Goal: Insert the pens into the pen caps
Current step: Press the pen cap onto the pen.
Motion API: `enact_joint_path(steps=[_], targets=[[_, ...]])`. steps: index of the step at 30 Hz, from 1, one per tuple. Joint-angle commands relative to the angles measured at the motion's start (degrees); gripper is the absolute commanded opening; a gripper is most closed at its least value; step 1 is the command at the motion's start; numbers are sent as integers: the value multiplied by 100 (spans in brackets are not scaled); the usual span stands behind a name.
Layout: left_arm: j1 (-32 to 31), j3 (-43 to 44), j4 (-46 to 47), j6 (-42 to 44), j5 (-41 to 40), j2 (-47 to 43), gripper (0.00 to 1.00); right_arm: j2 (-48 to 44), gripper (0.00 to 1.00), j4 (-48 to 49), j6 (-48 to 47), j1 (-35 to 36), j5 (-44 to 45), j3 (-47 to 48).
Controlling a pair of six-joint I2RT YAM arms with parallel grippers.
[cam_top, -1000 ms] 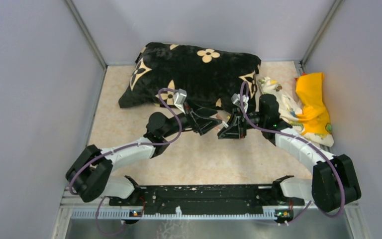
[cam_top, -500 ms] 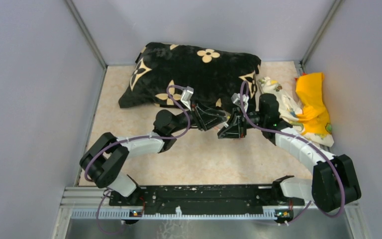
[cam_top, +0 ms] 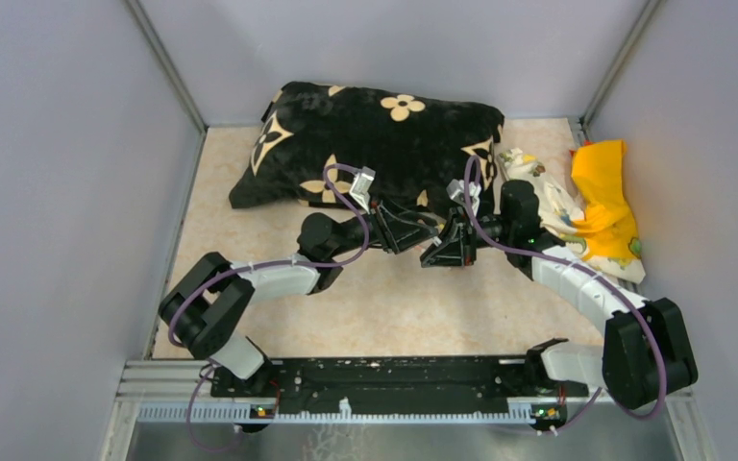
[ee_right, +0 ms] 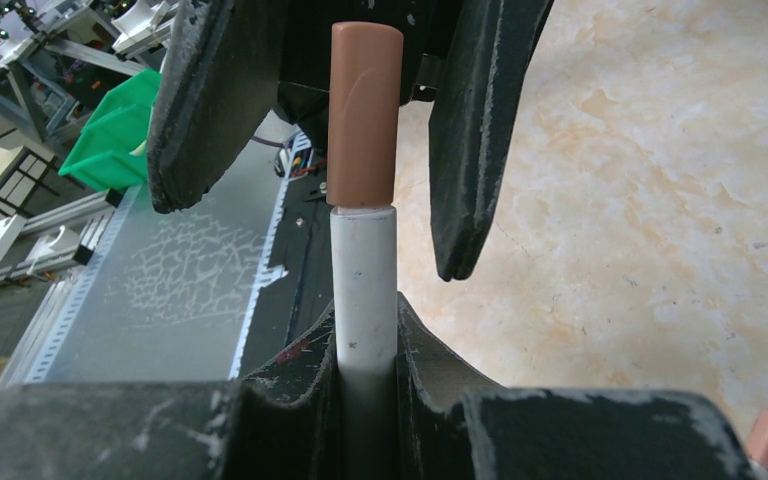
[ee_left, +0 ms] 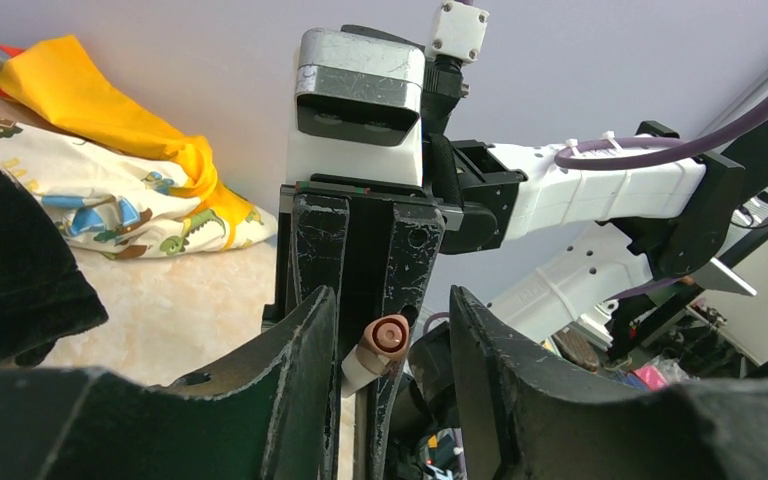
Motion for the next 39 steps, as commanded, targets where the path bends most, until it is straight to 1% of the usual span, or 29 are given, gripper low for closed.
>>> enact_joint_path(steps=[1,6,15,25,26,27,30,32,34,39], targets=[[22,165,279,21,51,12,52,12,0,115,-112,-28,-113,248],[22,197,53,196,-195,-105,51,12,0,115,-104,-22,-106,240],[-51,143,-62,449,-589,-250,48,38,0,128,-88,-19,-108,240],[-210,248,-93,512,-651,-128,39,52,0,142,-77,-19,-90,231],[-219,271,-102,521,-649,-109,38,51,0,142,-78,-19,-92,231],[-232,281,-106,517,-648,-92,33,55,0,142,-72,-19,-84,231],[-265,335,-158,538,-599,-46,12,42,0,142,-71,-19,-84,239],[-313,366,-212,558,-564,-11,5,39,0,127,-68,-19,-85,254],[-382,361,-281,588,-564,21,2,16,0,116,-43,-19,-67,281],[-608,281,-497,689,-766,65,0,-61,0,120,1,-17,-30,307]])
